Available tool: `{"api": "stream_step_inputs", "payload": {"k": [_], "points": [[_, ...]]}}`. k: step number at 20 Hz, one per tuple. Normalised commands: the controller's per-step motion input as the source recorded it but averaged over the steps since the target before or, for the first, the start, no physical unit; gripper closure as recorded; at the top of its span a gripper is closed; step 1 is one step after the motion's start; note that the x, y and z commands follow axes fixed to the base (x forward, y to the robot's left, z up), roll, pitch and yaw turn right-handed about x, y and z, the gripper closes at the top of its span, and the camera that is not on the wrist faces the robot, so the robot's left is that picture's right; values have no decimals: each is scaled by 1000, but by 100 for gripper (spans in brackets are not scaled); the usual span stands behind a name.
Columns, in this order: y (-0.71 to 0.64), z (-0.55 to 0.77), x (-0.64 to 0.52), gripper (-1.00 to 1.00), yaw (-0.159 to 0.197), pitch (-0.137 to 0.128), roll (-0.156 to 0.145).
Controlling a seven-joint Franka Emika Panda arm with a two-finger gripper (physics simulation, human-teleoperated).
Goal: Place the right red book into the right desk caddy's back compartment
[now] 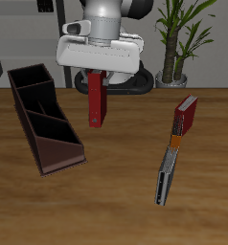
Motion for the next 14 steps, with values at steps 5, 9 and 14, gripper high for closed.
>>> {"api": "stream_step_inputs", "payload": {"k": [5, 9, 14], "points": [[-112, 204, -632, 100, 55, -27, 2], [-86, 10, -277, 100, 31, 10, 5], [-214, 52, -430, 100, 15, -12, -44]]}}
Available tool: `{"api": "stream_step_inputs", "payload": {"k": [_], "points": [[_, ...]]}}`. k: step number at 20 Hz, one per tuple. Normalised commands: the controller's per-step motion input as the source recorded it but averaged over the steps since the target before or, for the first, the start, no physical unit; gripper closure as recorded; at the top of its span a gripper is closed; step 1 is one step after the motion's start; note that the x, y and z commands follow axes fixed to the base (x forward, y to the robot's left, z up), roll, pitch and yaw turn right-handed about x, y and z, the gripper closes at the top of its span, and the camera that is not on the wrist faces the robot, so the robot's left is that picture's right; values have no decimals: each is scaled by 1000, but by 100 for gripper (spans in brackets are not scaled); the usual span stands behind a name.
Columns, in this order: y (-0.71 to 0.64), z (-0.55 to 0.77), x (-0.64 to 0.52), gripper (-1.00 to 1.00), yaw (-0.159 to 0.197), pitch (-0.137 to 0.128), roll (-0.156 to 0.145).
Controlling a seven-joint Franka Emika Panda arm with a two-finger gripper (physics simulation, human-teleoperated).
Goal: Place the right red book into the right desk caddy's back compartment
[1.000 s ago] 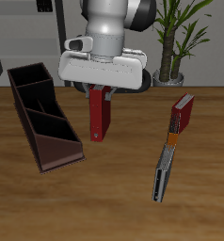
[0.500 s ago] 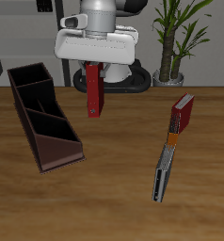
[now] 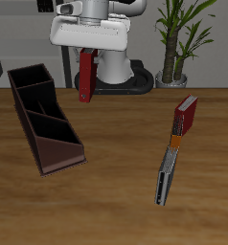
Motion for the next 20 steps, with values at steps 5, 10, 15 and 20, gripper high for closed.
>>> {"api": "stream_step_inputs", "payload": {"k": [5, 10, 15, 20], "points": [[-149, 40, -408, 100, 16, 1, -35], [-22, 61, -377, 100, 35, -16, -25], [-32, 70, -377, 100, 55, -7, -24], [-98, 10, -367, 100, 91, 0, -29]]}}
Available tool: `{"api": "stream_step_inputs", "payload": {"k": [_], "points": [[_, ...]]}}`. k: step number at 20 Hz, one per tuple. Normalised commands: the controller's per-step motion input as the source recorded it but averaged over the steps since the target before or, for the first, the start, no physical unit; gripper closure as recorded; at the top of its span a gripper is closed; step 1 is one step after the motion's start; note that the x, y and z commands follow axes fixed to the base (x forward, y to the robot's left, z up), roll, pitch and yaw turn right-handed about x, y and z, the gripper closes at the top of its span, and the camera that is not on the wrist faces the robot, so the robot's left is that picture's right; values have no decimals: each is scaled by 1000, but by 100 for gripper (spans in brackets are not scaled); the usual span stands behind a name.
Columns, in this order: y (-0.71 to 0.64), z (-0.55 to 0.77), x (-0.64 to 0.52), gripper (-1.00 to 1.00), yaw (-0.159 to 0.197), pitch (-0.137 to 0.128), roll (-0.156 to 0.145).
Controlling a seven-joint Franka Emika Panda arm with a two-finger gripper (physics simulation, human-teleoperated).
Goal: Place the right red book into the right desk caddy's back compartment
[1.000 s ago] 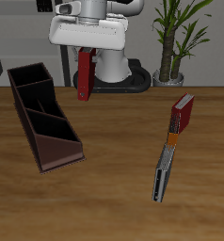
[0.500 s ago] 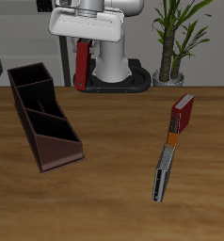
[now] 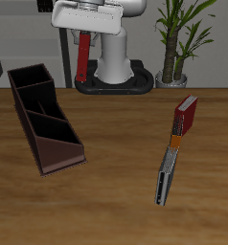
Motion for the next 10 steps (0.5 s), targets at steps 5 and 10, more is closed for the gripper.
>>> {"api": "stream_step_inputs", "payload": {"k": [5, 10], "points": [[-178, -71, -284, 100, 84, 22, -56], [-106, -55, -204, 100, 99, 14, -43]]}}
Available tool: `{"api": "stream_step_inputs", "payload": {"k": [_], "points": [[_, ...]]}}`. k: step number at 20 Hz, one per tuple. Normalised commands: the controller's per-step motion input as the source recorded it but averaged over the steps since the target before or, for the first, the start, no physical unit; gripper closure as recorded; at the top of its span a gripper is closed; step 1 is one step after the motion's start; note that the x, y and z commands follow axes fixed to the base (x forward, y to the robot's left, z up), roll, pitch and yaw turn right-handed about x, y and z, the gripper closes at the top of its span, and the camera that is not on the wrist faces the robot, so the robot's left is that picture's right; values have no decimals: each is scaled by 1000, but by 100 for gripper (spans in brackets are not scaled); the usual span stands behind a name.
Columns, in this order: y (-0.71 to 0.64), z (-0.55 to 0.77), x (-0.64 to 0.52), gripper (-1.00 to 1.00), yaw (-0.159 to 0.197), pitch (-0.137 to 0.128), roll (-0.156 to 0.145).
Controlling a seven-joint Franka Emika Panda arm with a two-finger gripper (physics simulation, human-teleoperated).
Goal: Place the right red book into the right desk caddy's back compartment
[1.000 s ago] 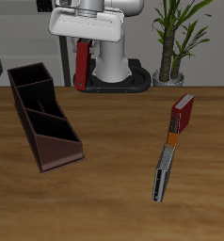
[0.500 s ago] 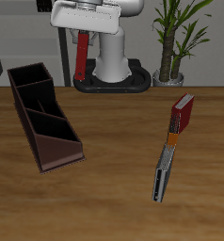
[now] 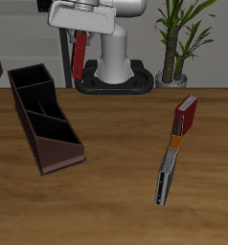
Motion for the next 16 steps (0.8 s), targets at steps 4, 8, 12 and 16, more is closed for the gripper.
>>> {"api": "stream_step_inputs", "payload": {"k": [4, 8, 12, 16], "points": [[-61, -33, -128, 100, 83, 13, -25], [-79, 24, -123, 100, 92, -3, -45], [-74, -35, -136, 100, 106, -4, -33], [-144, 40, -165, 100, 96, -30, -44]]}}
